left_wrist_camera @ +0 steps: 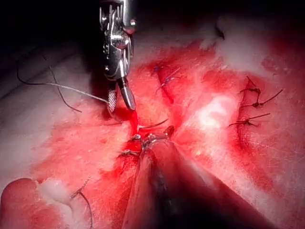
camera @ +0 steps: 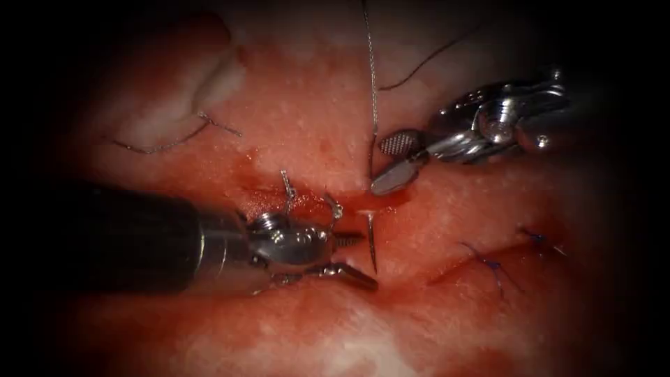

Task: Wound Closure
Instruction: Pass the needle through the top of the cut in the skin.

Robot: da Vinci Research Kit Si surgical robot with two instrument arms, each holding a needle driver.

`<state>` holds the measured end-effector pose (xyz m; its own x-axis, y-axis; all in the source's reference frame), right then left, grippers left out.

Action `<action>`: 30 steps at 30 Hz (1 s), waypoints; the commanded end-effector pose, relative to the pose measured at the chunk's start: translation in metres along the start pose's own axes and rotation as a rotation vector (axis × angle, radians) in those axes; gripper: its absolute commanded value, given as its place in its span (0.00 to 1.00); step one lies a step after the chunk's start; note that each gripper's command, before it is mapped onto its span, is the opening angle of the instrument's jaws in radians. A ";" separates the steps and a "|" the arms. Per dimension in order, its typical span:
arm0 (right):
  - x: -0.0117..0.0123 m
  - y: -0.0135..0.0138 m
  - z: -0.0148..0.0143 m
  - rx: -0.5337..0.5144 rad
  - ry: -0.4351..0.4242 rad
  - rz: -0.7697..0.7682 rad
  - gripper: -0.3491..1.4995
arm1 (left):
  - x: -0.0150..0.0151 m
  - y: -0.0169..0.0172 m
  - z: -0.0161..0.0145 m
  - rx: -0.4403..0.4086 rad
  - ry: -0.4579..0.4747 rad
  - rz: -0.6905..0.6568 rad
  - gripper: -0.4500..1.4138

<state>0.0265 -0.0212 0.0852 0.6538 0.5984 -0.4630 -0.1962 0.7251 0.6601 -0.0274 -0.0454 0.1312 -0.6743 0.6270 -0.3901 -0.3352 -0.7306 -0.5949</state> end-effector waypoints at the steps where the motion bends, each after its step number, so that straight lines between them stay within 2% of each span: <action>1: -0.0009 0.0001 0.0011 -0.029 0.035 -0.024 0.90 | 0.0000 0.0001 0.0008 -0.002 0.001 0.001 0.57; 5: -0.0023 0.0004 0.0021 -0.080 0.152 -0.050 0.82 | 0.0000 0.0001 0.0008 -0.001 0.001 0.000 0.57; 7: -0.0022 0.0009 0.0021 -0.083 0.180 -0.061 0.76 | 0.0000 0.0001 0.0008 -0.001 0.001 0.000 0.57; 13: -0.0014 0.0013 0.0015 -0.059 0.273 -0.071 0.72 | 0.0000 0.0001 0.0008 -0.002 0.001 0.001 0.57; 18: -0.0008 0.0017 0.0020 -0.053 0.335 -0.067 0.56 | -0.0001 0.0001 0.0008 -0.002 0.001 0.001 0.57; 20: -0.0007 0.0016 0.0021 -0.029 0.342 -0.070 0.44 | -0.0001 0.0001 0.0008 -0.002 -0.002 0.001 0.57; 21: -0.0007 0.0014 0.0022 -0.009 0.339 -0.073 0.27 | -0.0001 0.0001 0.0008 -0.002 -0.002 0.001 0.57; 22: -0.0007 0.0013 0.0023 0.010 0.337 -0.077 0.00 | -0.0001 0.0001 0.0008 -0.002 -0.002 0.001 0.57; 26: -0.0011 0.0010 0.0030 0.051 0.330 -0.057 0.00 | -0.0001 0.0001 0.0007 -0.002 -0.002 0.002 0.57; 28: -0.0010 0.0010 0.0031 0.080 0.299 0.080 0.00 | -0.0002 0.0001 0.0007 -0.002 -0.002 0.008 0.57; 30: -0.0010 0.0009 0.0029 0.093 0.257 0.131 0.00 | -0.0002 0.0001 0.0007 -0.002 -0.005 0.008 0.57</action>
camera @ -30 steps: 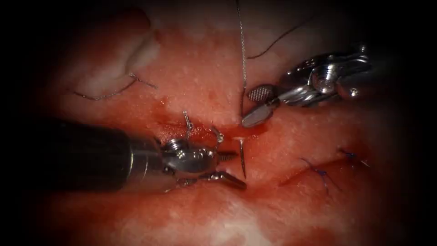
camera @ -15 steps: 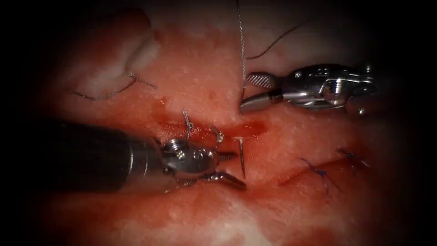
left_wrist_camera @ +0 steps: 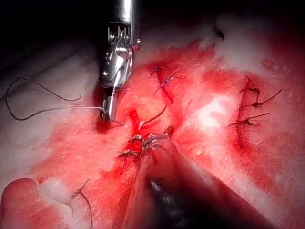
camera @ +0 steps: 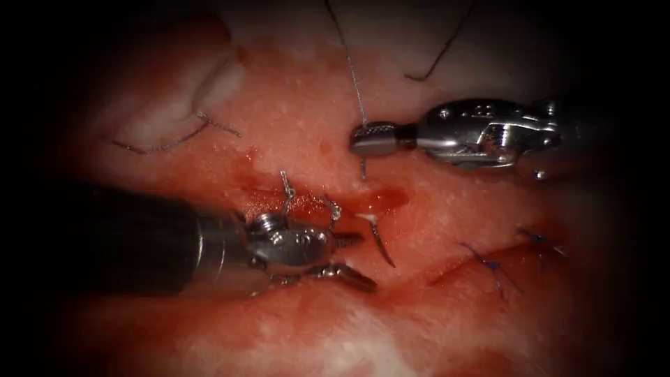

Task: Wound Closure
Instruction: Pass the needle through the top of the cut in the skin, then use the left tool to pull the needle through.

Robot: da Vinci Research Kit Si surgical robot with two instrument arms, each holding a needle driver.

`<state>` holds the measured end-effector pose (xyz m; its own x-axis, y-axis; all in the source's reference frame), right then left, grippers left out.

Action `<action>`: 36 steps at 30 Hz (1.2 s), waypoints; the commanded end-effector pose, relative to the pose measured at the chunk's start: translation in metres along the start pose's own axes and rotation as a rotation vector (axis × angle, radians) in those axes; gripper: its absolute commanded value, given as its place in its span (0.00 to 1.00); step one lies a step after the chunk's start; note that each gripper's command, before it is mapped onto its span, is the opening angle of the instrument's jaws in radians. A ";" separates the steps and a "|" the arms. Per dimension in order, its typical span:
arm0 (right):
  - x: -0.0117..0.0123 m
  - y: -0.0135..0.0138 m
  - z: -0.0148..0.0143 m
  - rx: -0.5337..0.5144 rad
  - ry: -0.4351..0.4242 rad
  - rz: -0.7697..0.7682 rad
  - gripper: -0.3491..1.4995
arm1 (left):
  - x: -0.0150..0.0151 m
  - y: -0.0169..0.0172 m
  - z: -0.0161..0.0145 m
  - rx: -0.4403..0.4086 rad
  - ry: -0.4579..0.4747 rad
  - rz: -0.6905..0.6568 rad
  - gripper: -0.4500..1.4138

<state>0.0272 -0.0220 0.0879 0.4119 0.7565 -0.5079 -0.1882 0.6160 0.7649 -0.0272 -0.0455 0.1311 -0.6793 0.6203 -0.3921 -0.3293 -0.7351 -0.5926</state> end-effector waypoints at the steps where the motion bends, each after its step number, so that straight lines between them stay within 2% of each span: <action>1: 0.0002 -0.0003 0.0006 0.003 -0.030 0.026 0.00 | 0.0000 0.0000 0.0008 -0.001 -0.001 0.001 0.57; 3: 0.0002 -0.0006 0.0005 0.004 -0.058 0.070 0.00 | 0.0000 0.0000 0.0008 -0.001 -0.001 0.001 0.57; 6: -0.0006 -0.0028 0.0004 0.041 -0.127 0.134 0.00 | 0.0000 0.0000 0.0006 -0.003 -0.001 0.007 0.57; 8: -0.0007 -0.0033 0.0004 0.048 -0.130 0.135 0.00 | 0.0001 0.0000 0.0005 -0.004 -0.001 0.018 0.57; 10: -0.0003 -0.0032 0.0001 0.034 -0.120 0.138 0.00 | 0.0005 0.0000 0.0002 -0.009 0.001 0.092 0.56; 11: -0.0001 -0.0030 0.0000 0.016 -0.105 0.121 0.04 | 0.0008 0.0000 0.0000 -0.015 0.002 0.149 0.56; 12: 0.0003 -0.0025 -0.0005 -0.022 -0.073 0.066 0.49 | 0.0012 0.0000 -0.0005 -0.015 0.015 0.235 0.56; 13: 0.0005 -0.0022 -0.0007 -0.031 -0.068 0.046 0.67 | 0.0015 0.0001 -0.0008 -0.011 0.032 0.286 0.57; 14: 0.0006 -0.0019 -0.0009 -0.034 -0.064 0.042 0.79 | 0.0017 0.0002 -0.0010 -0.010 0.045 0.320 0.57; 15: 0.0008 -0.0013 -0.0016 -0.032 -0.064 0.027 0.83 | 0.0020 0.0005 -0.0015 -0.014 0.072 0.387 0.58; 18: 0.0007 -0.0001 -0.0033 -0.077 -0.050 0.003 0.83 | 0.0026 0.0013 -0.0020 -0.010 0.123 0.531 0.59; 22: 0.0004 0.0005 -0.0040 -0.100 -0.044 0.014 0.81 | 0.0038 0.0018 -0.0021 0.004 0.181 0.641 0.59; 26: 0.0001 0.0009 -0.0038 -0.102 -0.038 0.012 0.80 | 0.0050 0.0022 -0.0016 0.020 0.212 0.676 0.59; 32: -0.0005 0.0010 -0.0034 -0.105 -0.037 0.006 0.79 | 0.0054 0.0015 -0.0011 0.049 0.207 0.672 0.59; 34: -0.0005 0.0010 -0.0034 -0.106 -0.037 0.006 0.77 | 0.0050 0.0009 -0.0008 0.055 0.205 0.676 0.57; 36: -0.0005 0.0010 -0.0034 -0.106 -0.037 0.006 0.73 | 0.0046 0.0004 -0.0004 0.059 0.203 0.681 0.43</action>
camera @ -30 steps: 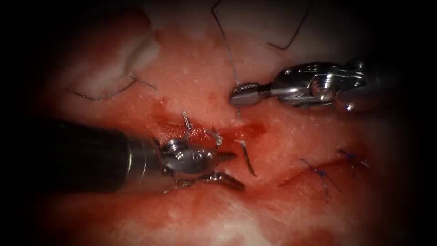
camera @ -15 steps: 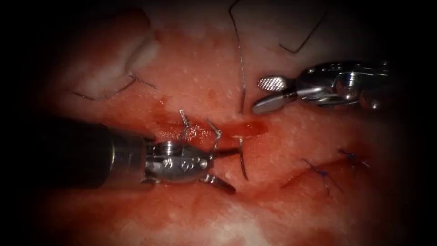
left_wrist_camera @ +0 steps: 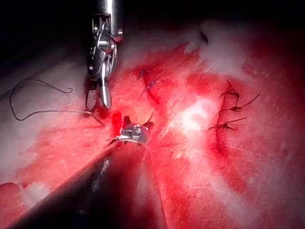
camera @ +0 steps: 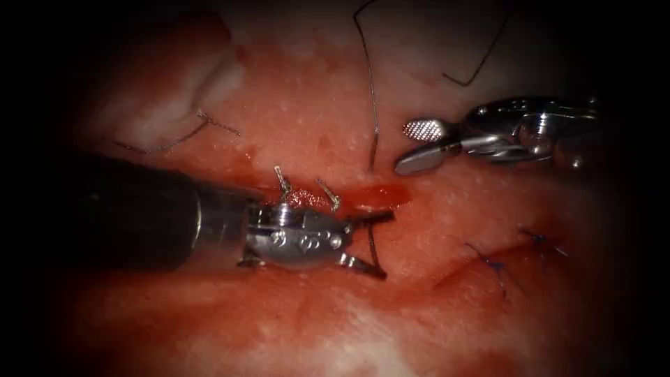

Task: Wound Closure
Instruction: Use the left tool to pull the needle through.

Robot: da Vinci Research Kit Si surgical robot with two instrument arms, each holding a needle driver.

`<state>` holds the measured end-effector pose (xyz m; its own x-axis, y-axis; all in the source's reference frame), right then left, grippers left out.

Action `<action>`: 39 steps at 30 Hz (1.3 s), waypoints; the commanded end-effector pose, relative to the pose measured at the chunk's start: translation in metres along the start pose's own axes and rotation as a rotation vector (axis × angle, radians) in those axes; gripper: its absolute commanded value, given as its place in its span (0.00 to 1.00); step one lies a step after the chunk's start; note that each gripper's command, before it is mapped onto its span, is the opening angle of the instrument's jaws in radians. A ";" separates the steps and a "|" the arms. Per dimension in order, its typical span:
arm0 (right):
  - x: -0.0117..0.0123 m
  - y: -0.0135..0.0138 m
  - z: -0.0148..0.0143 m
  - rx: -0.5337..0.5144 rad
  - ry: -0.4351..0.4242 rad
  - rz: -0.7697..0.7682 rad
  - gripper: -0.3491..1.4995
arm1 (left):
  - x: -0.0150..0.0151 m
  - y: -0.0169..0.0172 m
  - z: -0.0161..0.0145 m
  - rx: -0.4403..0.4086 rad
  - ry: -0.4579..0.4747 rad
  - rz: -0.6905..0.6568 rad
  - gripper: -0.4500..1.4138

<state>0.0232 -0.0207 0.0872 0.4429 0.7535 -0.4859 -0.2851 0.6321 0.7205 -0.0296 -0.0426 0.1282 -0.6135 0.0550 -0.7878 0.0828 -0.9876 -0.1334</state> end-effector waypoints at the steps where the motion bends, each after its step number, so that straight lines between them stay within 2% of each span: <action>1: -0.0001 -0.0001 0.0008 0.002 0.001 -0.001 0.73 | -0.0003 0.0001 0.0009 -0.002 0.000 0.010 0.31; 2: -0.0001 0.0000 0.0007 0.002 0.001 -0.001 0.73 | -0.0003 0.0002 0.0008 0.000 -0.001 0.004 0.19; 3: -0.0001 0.0000 0.0007 0.000 0.004 0.000 0.72 | -0.0003 0.0002 0.0008 0.005 -0.004 -0.008 0.02; 4: -0.0002 0.0000 0.0006 -0.004 0.008 0.000 0.72 | 0.0000 0.0005 0.0005 0.019 -0.009 -0.045 0.00; 8: -0.0003 0.0001 0.0002 -0.014 0.015 -0.001 0.71 | 0.0014 0.0010 -0.0001 0.028 0.008 -0.129 0.00; 11: -0.0004 0.0002 0.0001 -0.015 0.015 -0.001 0.70 | 0.0037 0.0018 -0.0011 0.006 0.065 -0.248 0.00; 14: -0.0005 0.0000 0.0001 -0.017 0.016 -0.002 0.70 | 0.0063 0.0024 -0.0023 -0.021 0.177 -0.357 0.00; 20: -0.0007 -0.0005 0.0002 -0.003 0.011 -0.008 0.70 | 0.0099 0.0028 -0.0039 -0.055 0.259 -0.424 0.00; 25: -0.0012 -0.0013 -0.0001 0.024 -0.001 0.053 0.69 | 0.0122 0.0033 -0.0053 -0.088 0.280 -0.443 0.00; 26: -0.0013 -0.0014 -0.0004 0.028 0.005 0.071 0.70 | 0.0125 0.0034 -0.0055 -0.088 0.287 -0.412 0.00; 27: -0.0015 -0.0015 -0.0009 0.043 0.020 0.090 0.73 | 0.0127 0.0036 -0.0056 -0.087 0.260 -0.363 0.00; 31: -0.0020 -0.0019 -0.0025 0.070 0.063 0.124 0.74 | 0.0120 0.0027 -0.0057 -0.011 0.155 -0.172 0.00; 33: -0.0021 -0.0023 -0.0033 0.081 0.093 0.142 0.70 | 0.0109 0.0009 -0.0060 0.049 0.083 -0.076 0.00; 34: -0.0021 -0.0027 -0.0041 0.091 0.117 0.148 0.56 | 0.0100 -0.0010 -0.0063 0.089 0.024 -0.015 0.00; 35: -0.0021 -0.0029 -0.0044 0.093 0.125 0.151 0.52 | 0.0098 -0.0016 -0.0064 0.098 0.013 0.002 0.00; 37: -0.0018 -0.0036 -0.0053 0.109 0.143 0.159 0.52 | 0.0089 -0.0039 -0.0072 0.131 -0.024 0.046 0.00; 38: -0.0016 -0.0038 -0.0059 0.116 0.150 0.158 0.57 | 0.0086 -0.0048 -0.0076 0.143 -0.038 0.052 0.00; 39: -0.0015 -0.0039 -0.0061 0.114 0.151 0.154 0.58 | 0.0085 -0.0052 -0.0079 0.149 -0.047 0.059 0.00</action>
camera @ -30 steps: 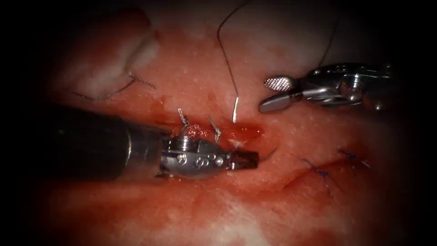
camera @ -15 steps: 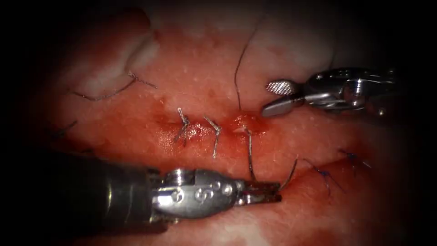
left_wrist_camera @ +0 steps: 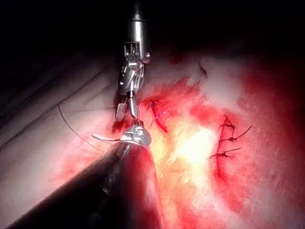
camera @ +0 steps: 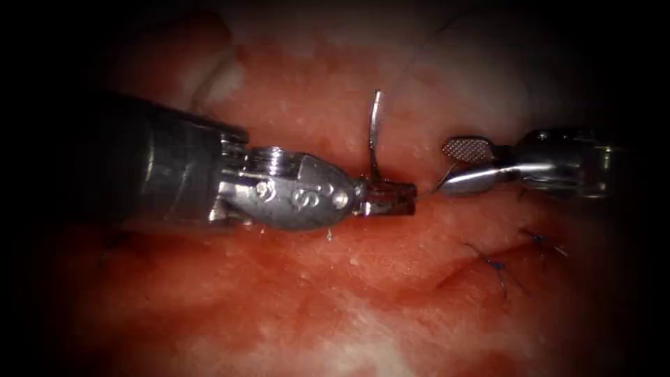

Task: Wound Closure
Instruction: Use the left tool to pull the needle through, then pass the needle back to the right tool.

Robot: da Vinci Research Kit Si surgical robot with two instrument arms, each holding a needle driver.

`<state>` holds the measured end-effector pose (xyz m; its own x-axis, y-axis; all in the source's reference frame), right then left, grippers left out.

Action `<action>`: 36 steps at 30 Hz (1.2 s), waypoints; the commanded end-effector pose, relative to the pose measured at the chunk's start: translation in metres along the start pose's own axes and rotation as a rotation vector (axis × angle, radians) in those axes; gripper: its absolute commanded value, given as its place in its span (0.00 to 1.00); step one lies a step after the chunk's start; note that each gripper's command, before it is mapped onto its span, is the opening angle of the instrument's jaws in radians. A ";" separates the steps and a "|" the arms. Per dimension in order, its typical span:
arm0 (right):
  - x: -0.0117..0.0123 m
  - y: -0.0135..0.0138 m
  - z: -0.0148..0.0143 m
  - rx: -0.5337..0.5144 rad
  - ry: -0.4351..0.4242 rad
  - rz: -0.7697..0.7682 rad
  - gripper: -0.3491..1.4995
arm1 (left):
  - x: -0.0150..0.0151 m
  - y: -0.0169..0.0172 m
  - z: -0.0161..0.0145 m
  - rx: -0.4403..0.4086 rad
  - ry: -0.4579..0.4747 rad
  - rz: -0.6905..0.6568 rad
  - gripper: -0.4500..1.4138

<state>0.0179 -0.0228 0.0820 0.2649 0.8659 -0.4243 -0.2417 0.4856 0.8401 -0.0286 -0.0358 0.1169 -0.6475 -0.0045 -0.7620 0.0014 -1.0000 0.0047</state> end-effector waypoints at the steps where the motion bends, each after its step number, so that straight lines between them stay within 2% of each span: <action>1: 0.0002 -0.0002 0.0004 -0.006 0.010 -0.006 0.61 | 0.0000 -0.0006 0.0004 0.013 -0.012 0.008 0.00; 3: 0.0005 -0.0001 0.0003 -0.002 0.037 0.001 0.62 | 0.0002 -0.0011 0.0002 0.022 -0.007 0.022 0.00; 6: 0.0010 0.0006 0.0001 0.044 0.108 0.022 0.54 | 0.0012 -0.0024 -0.0007 0.051 0.006 0.058 0.00; 13: 0.0012 0.0016 0.0010 0.136 0.157 0.118 0.53 | 0.0026 0.0013 0.0002 0.010 0.061 0.144 0.00; 21: 0.0000 0.0019 0.0035 0.291 0.158 0.215 0.49 | 0.0016 0.0043 0.0020 -0.028 0.089 0.256 0.00; 25: 0.0002 0.0020 0.0042 0.290 0.157 0.225 0.47 | 0.0013 0.0049 0.0024 -0.039 0.087 0.302 0.00; 36: -0.0010 0.0016 0.0066 0.341 0.127 0.245 0.46 | 0.0013 0.0050 0.0027 -0.040 0.085 0.317 0.00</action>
<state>0.0227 -0.0233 0.0857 0.1138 0.9691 -0.2188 0.0437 0.2152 0.9756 -0.0309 -0.0407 0.1172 -0.5440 -0.3165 -0.7771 0.2254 -0.9472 0.2280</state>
